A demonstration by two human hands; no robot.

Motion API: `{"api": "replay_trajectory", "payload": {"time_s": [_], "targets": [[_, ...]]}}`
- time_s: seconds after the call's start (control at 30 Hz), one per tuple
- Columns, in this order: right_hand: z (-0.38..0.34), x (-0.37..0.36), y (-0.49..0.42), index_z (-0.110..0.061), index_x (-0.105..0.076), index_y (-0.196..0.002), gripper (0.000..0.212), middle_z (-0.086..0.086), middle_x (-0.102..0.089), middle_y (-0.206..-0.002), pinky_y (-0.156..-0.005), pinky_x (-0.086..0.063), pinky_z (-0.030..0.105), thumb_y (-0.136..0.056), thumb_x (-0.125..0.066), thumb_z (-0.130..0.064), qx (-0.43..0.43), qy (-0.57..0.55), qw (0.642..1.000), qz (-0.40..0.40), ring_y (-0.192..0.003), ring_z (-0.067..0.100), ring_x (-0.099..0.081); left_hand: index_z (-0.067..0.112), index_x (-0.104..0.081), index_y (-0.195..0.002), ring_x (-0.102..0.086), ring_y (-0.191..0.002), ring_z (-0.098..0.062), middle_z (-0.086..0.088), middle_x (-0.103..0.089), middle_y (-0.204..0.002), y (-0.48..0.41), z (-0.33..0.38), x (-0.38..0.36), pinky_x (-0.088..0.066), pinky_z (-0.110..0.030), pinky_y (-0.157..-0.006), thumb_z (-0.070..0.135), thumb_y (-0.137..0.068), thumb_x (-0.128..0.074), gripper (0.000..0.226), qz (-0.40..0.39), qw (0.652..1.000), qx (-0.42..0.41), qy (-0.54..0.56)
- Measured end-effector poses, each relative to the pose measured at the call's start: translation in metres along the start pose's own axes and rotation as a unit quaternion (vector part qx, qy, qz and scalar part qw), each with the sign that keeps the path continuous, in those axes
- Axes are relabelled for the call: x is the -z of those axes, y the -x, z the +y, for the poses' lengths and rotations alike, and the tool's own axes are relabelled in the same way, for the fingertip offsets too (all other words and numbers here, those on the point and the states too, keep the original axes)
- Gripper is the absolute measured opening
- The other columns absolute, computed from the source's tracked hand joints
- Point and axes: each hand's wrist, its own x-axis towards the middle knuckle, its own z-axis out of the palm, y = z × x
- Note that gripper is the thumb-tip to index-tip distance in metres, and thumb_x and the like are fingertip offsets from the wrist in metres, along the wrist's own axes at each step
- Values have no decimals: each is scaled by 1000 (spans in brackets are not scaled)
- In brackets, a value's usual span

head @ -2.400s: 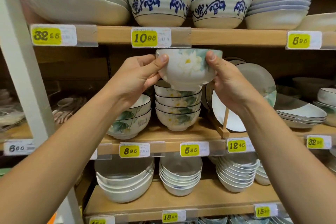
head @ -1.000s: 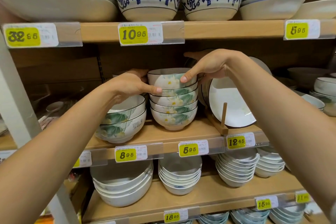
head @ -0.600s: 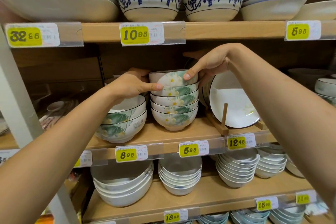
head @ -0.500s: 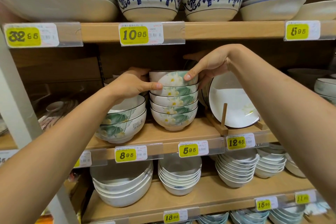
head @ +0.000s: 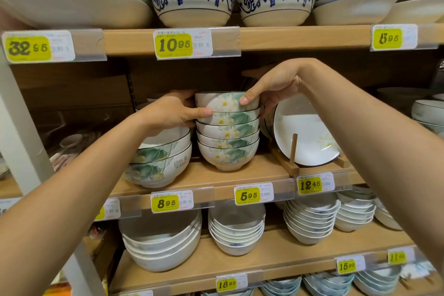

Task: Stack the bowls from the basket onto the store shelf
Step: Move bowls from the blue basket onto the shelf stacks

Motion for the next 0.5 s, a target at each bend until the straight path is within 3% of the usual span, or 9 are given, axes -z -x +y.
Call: {"api": "replay_trajectory", "payload": {"time_s": [0.1, 0.17, 0.23, 0.3, 0.37, 0.43, 0.5], "targets": [[-3, -12, 12, -8, -56, -127, 60, 7, -64, -128, -88, -51, 30, -73, -74, -28, 2, 2, 997, 79, -119, 23, -59, 25, -45, -142, -59, -116, -10, 6, -59, -133, 7, 9, 0, -54, -28, -90, 42, -67, -78, 84, 11, 999, 9, -35], [-1, -24, 21, -5, -42, -139, 81, 8, -50, -140, -89, -49, 31, -71, -81, -28, 33, 7, 977, 208, -125, 24, -49, 19, -42, -145, -51, -124, -9, 2, -51, -142, 20, 23, -3, -44, -26, -101, 34, -75, -78, 80, 54, 996, -3, -72], [6, -44, 34, -16, -32, -148, 95, 5, -44, -145, -95, -48, 34, -70, -84, -29, 126, -34, 932, 338, -127, 21, -47, 15, -40, -145, -50, -123, -4, 1, -49, -144, 44, 34, -9, -39, -20, -98, 28, -81, -75, 75, 153, 986, -29, -56], [20, -77, 48, -26, -39, -144, 81, -4, -51, -138, -86, -51, 26, -75, -81, -24, 237, -131, 875, 402, -121, 12, -53, 17, -50, -138, -56, -116, 3, 4, -58, -136, 79, 39, -25, -44, -12, -93, 21, -84, -72, 59, 237, 967, -77, 42], [40, -120, 52, -33, -50, -132, 61, -16, -59, -124, -83, -53, 18, -79, -77, -18, 308, -185, 820, 446, -113, 2, -59, 23, -59, -129, -59, -111, 7, 11, -66, -124, 114, 35, -55, -46, -6, -87, 19, -85, -71, 46, 245, 953, -105, 140], [60, -163, 43, -38, -52, -126, 55, -22, -60, -120, -89, -52, 18, -80, -74, -17, 302, -201, 812, 458, -113, -4, -57, 35, -56, -129, -54, -110, 16, 28, -63, -120, 135, 28, -89, -43, 0, -81, 29, -83, -71, 49, 207, 953, -79, 209], [74, -191, 26, -38, -45, -133, 61, -18, -54, -132, -100, -48, 29, -82, -74, -21, 245, -217, 837, 439, -122, -2, -51, 41, -48, -130, -51, -102, 26, 39, -60, -111, 132, 15, -117, -40, 5, -73, 27, -84, -69, 53, 188, 949, -34, 250]]}}
